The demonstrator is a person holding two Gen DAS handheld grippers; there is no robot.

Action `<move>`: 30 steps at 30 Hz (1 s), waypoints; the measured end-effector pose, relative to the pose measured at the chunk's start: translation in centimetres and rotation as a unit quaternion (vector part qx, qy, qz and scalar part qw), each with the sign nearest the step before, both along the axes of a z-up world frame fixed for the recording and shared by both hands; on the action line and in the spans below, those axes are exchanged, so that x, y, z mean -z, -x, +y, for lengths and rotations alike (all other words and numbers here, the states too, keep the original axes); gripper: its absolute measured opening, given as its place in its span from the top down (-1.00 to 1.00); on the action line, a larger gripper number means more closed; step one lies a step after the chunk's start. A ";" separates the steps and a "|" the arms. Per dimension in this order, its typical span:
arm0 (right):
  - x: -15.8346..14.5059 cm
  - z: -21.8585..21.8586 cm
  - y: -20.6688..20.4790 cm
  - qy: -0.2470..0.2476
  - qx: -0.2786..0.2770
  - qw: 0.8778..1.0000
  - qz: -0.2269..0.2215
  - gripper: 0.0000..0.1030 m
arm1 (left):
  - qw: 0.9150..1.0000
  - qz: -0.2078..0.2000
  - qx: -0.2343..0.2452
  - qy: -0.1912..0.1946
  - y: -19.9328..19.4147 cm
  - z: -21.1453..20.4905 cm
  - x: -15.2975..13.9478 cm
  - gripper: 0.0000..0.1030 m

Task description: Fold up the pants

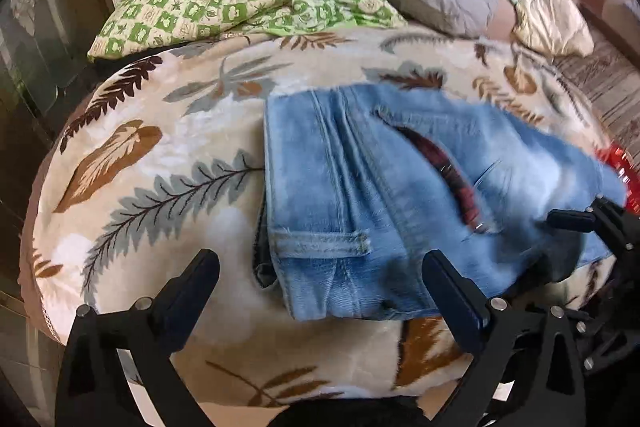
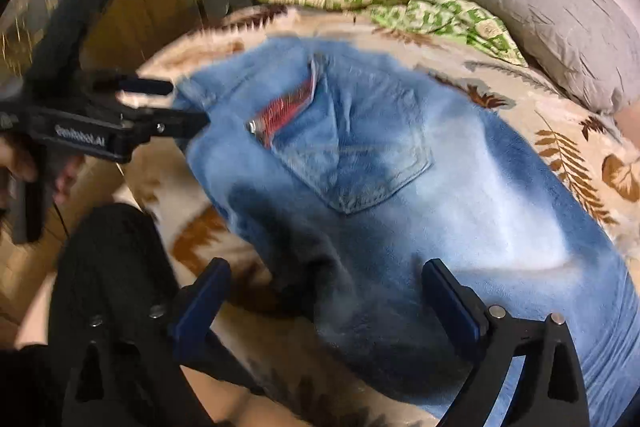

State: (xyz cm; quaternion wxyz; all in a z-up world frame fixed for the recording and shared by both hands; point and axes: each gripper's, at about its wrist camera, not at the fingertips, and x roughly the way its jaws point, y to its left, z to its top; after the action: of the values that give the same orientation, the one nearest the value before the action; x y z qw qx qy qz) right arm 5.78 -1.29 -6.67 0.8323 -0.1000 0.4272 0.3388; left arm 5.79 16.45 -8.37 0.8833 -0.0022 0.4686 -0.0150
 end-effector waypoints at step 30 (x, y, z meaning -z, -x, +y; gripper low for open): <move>2.7 6.6 1.0 0.147 -0.106 0.979 -0.098 -0.16 | 0.981 0.045 -0.044 0.185 -1.1 2.3 5.2 -0.48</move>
State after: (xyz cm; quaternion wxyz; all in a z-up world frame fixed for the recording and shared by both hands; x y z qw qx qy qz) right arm 4.76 5.27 -9.35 0.8057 -0.2988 0.3760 0.3467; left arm 6.85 18.78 -13.53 0.8456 -0.1870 0.4961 -0.0627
